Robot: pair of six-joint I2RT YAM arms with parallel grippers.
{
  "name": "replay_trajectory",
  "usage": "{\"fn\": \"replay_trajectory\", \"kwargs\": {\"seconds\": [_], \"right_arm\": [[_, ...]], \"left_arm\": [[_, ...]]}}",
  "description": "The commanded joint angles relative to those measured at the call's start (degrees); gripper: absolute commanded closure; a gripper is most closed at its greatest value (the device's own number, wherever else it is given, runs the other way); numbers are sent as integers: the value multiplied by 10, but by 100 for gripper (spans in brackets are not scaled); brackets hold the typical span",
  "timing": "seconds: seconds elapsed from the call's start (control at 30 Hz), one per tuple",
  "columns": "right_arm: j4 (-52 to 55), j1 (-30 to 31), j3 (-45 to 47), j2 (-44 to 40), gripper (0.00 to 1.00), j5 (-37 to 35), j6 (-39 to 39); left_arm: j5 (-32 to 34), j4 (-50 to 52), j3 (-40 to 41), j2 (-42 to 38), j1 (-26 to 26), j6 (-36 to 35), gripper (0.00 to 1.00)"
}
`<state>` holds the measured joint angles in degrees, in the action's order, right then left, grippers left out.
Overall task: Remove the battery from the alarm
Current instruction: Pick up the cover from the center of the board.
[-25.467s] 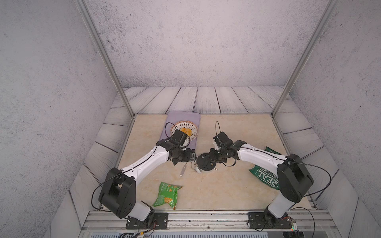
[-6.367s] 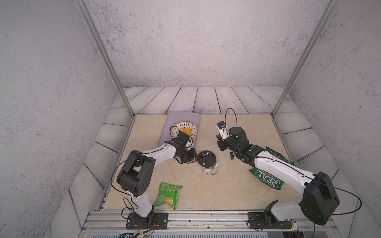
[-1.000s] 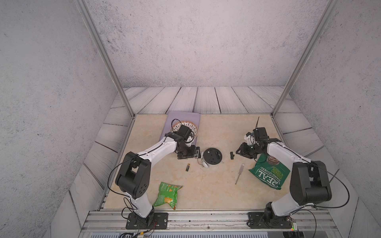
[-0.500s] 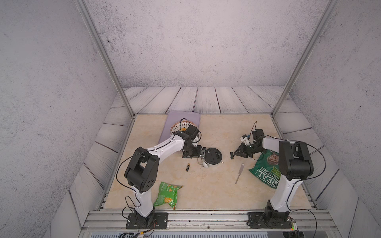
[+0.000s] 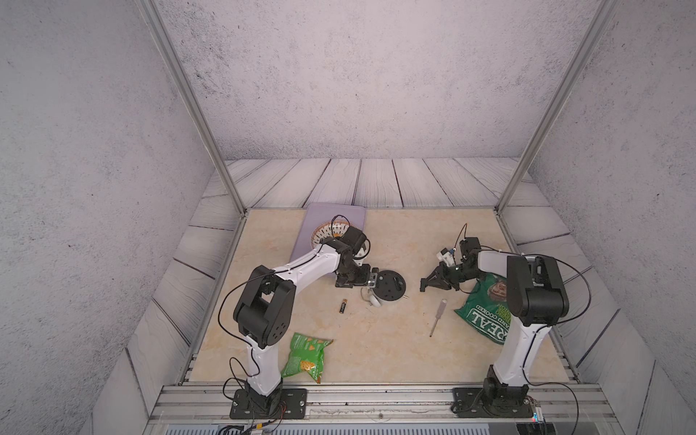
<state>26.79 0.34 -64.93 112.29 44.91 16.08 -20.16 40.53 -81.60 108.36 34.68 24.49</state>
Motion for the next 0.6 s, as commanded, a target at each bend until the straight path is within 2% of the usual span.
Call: {"fn": "replay_trajectory", "kwargs": {"seconds": [0.0,0.4,0.57], "right_arm": [[23,1,-9,10,81,2,1],[51,32,-27,14,86,-68,36],[28,35,-13,8,89,-73,51]], "left_arm": [[-1,11,-15,11,6,0,1],[9,9,-4,2,12,4,1],[13,7,2,-6,13,6,1]]}}
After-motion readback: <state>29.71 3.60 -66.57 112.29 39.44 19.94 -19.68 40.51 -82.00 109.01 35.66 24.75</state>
